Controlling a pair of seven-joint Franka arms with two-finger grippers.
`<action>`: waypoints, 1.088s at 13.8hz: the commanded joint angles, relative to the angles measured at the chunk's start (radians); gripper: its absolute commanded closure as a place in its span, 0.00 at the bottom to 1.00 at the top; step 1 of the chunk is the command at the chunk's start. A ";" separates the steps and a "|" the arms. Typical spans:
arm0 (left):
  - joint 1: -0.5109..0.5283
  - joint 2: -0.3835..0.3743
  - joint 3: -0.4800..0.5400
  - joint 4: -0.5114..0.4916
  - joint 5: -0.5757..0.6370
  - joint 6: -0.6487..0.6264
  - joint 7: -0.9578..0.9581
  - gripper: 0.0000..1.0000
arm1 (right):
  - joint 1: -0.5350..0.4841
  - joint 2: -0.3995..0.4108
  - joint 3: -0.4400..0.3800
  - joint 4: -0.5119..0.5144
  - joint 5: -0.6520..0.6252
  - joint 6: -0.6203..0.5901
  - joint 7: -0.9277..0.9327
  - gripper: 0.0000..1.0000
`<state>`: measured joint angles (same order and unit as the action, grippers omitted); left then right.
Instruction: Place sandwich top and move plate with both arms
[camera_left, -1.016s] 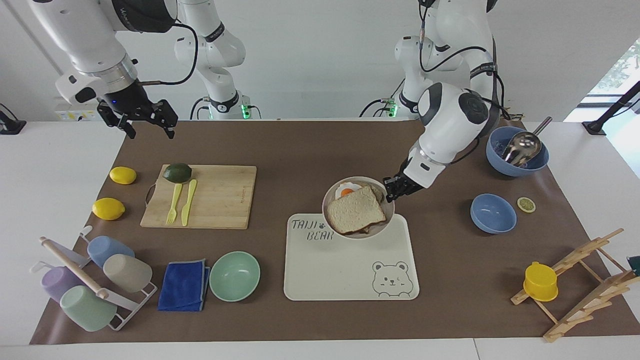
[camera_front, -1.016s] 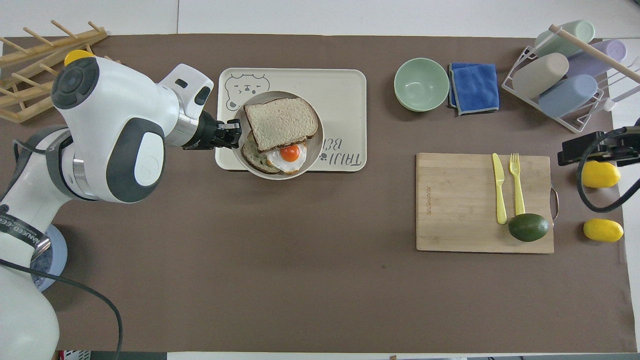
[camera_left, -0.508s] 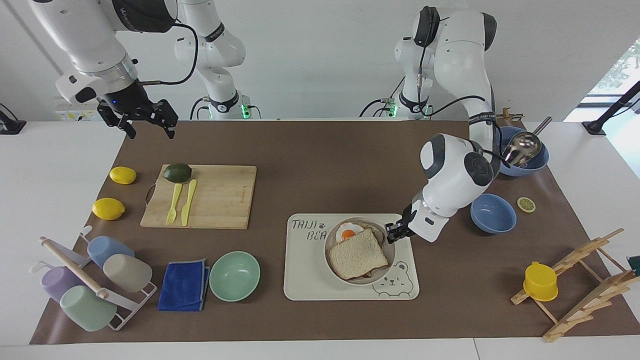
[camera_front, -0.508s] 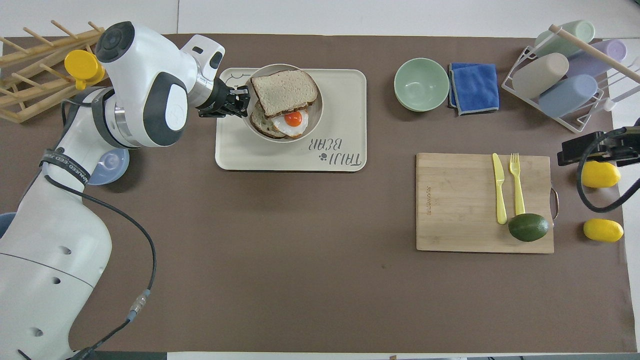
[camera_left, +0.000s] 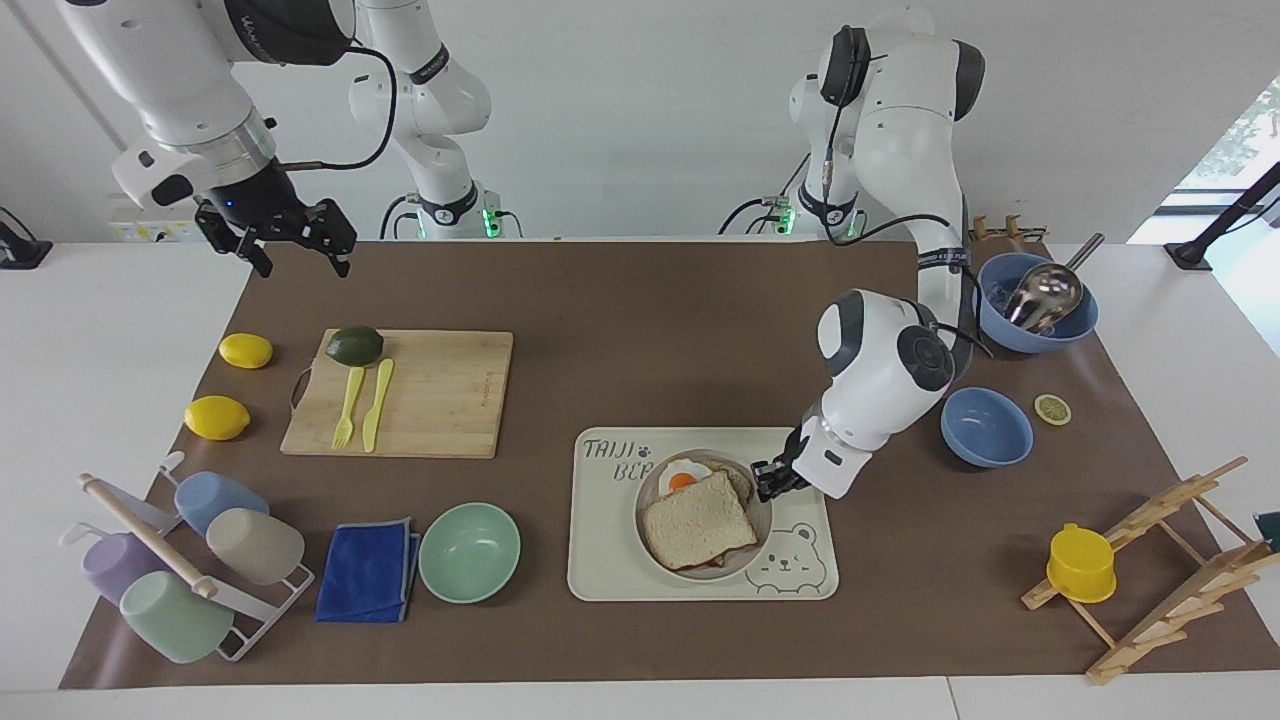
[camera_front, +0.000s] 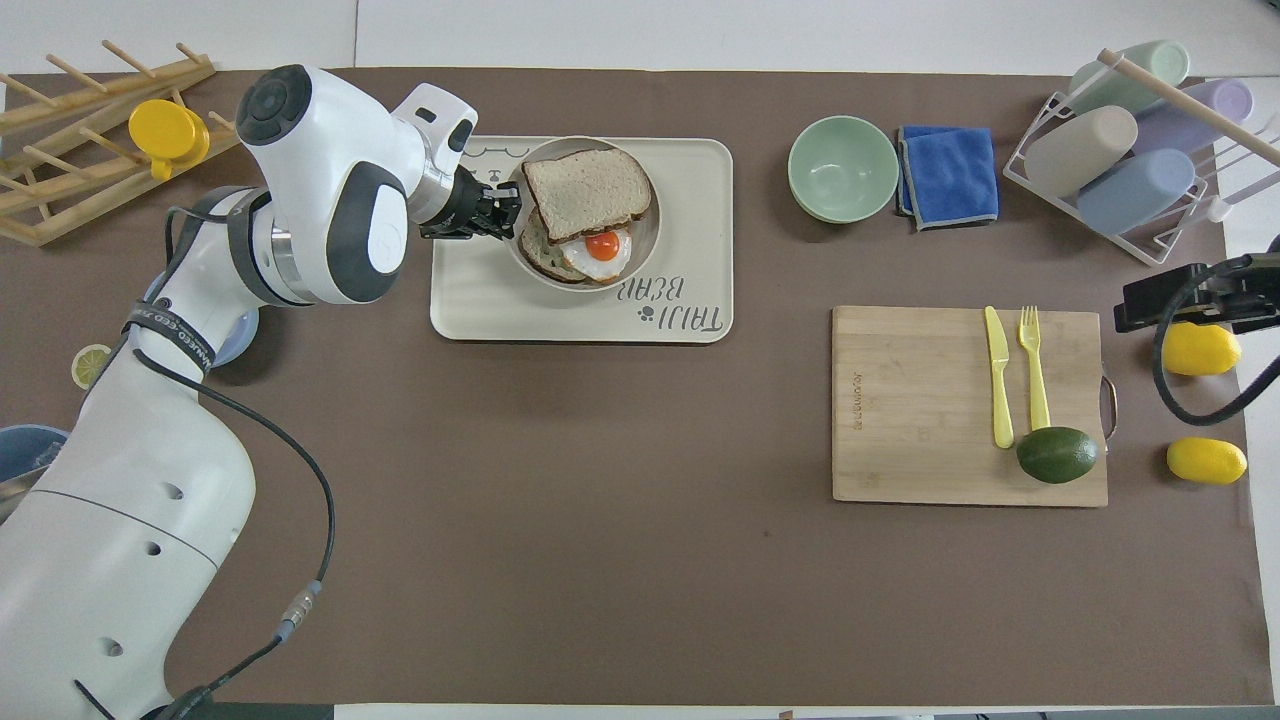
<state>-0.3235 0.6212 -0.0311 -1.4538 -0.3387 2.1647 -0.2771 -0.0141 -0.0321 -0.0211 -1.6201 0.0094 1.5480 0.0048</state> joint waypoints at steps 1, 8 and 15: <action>-0.003 -0.046 0.005 -0.082 -0.025 0.047 0.067 1.00 | -0.003 0.000 0.003 0.011 -0.008 -0.019 -0.026 0.00; 0.011 -0.113 0.020 -0.042 -0.014 -0.043 0.070 0.00 | -0.003 0.000 0.003 0.011 0.000 -0.017 -0.026 0.00; 0.047 -0.403 0.161 -0.057 0.210 -0.376 0.079 0.00 | -0.004 0.000 0.003 0.011 0.008 0.004 -0.025 0.00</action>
<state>-0.2892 0.3153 0.1280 -1.4716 -0.1744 1.8665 -0.2041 -0.0139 -0.0321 -0.0209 -1.6166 0.0100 1.5501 0.0048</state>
